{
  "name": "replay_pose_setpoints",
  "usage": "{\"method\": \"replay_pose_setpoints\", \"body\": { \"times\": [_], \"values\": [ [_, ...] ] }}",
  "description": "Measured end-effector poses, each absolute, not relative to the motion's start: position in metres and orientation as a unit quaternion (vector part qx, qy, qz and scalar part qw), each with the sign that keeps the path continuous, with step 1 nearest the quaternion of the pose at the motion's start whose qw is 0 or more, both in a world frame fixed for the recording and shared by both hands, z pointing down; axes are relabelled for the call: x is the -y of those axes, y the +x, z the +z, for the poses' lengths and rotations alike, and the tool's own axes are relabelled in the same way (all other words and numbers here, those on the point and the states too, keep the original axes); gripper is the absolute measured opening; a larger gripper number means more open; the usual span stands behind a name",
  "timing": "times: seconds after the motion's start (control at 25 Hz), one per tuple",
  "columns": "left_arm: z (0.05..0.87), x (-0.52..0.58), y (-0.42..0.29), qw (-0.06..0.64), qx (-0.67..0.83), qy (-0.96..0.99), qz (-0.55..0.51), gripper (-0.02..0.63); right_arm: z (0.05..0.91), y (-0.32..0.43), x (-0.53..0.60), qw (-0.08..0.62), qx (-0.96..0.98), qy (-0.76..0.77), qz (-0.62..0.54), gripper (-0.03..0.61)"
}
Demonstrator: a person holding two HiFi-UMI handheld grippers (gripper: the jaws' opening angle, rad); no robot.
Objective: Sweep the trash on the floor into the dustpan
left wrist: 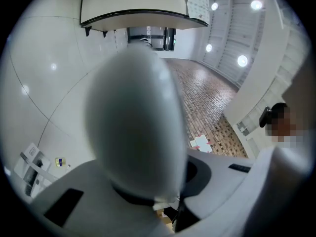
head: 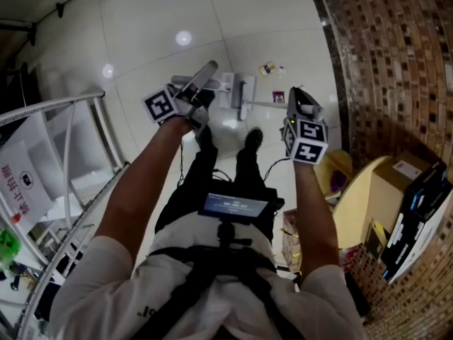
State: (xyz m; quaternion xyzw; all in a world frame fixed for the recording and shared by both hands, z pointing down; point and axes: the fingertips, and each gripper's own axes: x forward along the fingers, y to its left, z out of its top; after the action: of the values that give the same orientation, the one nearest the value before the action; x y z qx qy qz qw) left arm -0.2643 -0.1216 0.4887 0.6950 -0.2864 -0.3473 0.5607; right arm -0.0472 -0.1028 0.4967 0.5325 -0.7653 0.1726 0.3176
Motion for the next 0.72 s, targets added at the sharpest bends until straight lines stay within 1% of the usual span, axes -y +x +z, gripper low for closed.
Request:
{"method": "replay_pose_setpoints", "body": {
  "times": [0.12, 0.32, 0.52, 0.72],
  "values": [
    [0.482, 0.117, -0.258, 0.550, 0.285, 0.705, -0.345, 0.044, 0.490, -0.035, 0.096, 0.308, 0.785, 0.510, 0.172, 0.008],
    [0.464, 0.114, -0.240, 0.535, 0.294, 0.710, -0.351, 0.026, 0.474, -0.024, 0.091, 0.311, 0.819, 0.458, 0.149, 0.006],
    [0.446, 0.119, -0.224, 0.501, 0.316, 0.723, -0.354, 0.000, 0.463, -0.003, 0.116, 0.318, 0.833, 0.436, 0.125, 0.005],
    [0.437, 0.130, -0.217, 0.485, 0.339, 0.717, -0.368, 0.000, 0.454, 0.012, 0.154, 0.331, 0.845, 0.414, 0.076, 0.002]
  ]
}}
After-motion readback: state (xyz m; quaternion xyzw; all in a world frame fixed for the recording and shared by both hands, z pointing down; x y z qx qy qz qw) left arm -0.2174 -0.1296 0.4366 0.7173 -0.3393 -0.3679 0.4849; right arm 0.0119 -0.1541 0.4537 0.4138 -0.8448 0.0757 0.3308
